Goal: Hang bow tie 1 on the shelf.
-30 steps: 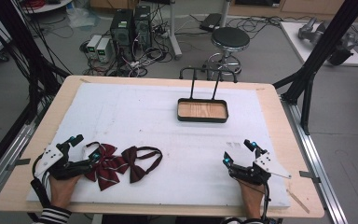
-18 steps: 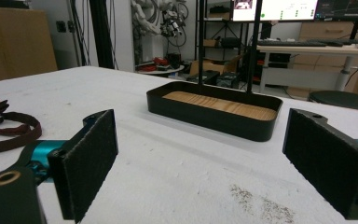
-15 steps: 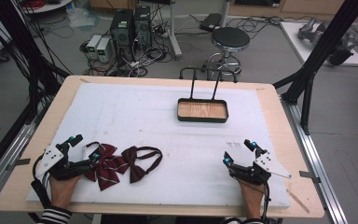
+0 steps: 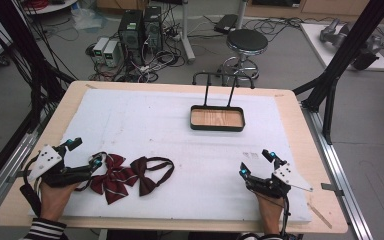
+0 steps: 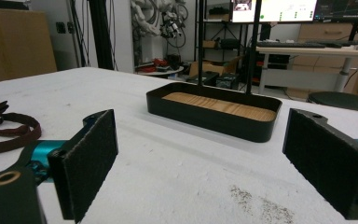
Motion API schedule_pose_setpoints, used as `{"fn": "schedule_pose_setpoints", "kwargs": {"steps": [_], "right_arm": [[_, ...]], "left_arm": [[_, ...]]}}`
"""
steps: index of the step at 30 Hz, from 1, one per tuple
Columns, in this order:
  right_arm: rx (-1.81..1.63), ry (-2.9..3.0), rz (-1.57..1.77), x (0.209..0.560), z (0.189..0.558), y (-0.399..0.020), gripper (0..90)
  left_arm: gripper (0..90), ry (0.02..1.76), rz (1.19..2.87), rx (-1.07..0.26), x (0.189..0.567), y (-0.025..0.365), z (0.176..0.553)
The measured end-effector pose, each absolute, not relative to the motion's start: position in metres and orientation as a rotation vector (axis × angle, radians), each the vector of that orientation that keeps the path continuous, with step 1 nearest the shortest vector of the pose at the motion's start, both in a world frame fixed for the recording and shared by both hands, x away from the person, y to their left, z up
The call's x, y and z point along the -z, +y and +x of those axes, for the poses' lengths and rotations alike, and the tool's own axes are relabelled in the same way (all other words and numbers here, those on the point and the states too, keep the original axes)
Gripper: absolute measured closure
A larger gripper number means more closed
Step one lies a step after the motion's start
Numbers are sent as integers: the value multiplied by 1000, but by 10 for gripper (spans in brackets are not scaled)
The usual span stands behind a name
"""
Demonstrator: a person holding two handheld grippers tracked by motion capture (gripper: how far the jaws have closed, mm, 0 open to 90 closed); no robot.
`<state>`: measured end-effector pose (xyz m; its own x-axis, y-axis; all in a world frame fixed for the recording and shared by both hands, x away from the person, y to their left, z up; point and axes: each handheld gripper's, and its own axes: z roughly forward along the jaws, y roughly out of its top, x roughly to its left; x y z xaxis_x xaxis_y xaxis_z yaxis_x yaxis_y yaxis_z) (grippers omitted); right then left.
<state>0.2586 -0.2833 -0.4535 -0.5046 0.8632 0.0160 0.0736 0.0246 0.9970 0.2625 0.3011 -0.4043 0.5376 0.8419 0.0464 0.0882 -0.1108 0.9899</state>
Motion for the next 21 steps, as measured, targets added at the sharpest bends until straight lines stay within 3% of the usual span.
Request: {"fn": "schedule_pose_setpoints", "kwargs": {"steps": [11, 21], "right_arm": [[-1549, 1649, 956, 453, 260, -284, 94], [-1548, 1648, 957, 454, 259, -284, 94]], "left_arm": [[129, 864, 1772, -718, 382, 297, 265], [132, 934, 2032, -583, 376, 288, 274]]}}
